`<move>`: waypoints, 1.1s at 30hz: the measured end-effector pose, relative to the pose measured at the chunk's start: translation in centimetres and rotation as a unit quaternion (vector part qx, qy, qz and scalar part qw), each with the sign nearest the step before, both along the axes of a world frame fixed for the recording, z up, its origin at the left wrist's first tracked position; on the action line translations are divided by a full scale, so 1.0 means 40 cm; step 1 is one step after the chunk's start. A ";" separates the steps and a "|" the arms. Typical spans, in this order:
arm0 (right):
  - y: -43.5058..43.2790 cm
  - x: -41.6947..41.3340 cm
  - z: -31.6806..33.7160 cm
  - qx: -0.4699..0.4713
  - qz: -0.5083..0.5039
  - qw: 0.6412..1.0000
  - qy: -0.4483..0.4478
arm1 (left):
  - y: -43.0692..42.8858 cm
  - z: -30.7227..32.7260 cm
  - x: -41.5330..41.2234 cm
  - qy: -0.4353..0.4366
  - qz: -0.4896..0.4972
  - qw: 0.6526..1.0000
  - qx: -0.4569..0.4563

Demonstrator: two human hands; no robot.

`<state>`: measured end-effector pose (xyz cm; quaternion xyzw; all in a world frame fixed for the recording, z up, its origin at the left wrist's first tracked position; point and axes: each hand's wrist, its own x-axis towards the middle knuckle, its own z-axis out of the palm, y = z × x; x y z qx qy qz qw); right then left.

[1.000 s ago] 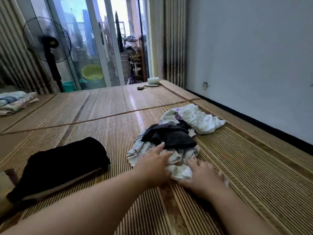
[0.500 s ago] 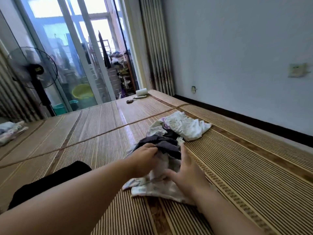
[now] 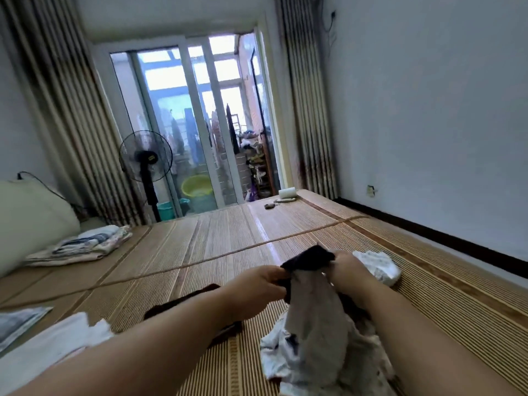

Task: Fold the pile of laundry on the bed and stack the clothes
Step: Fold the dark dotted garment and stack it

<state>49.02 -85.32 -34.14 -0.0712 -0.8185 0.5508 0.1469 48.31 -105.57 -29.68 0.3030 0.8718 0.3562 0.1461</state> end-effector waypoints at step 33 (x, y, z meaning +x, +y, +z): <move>-0.251 0.246 0.418 -0.059 0.008 0.998 0.000 | -0.369 0.054 0.304 -0.237 0.185 0.906 0.299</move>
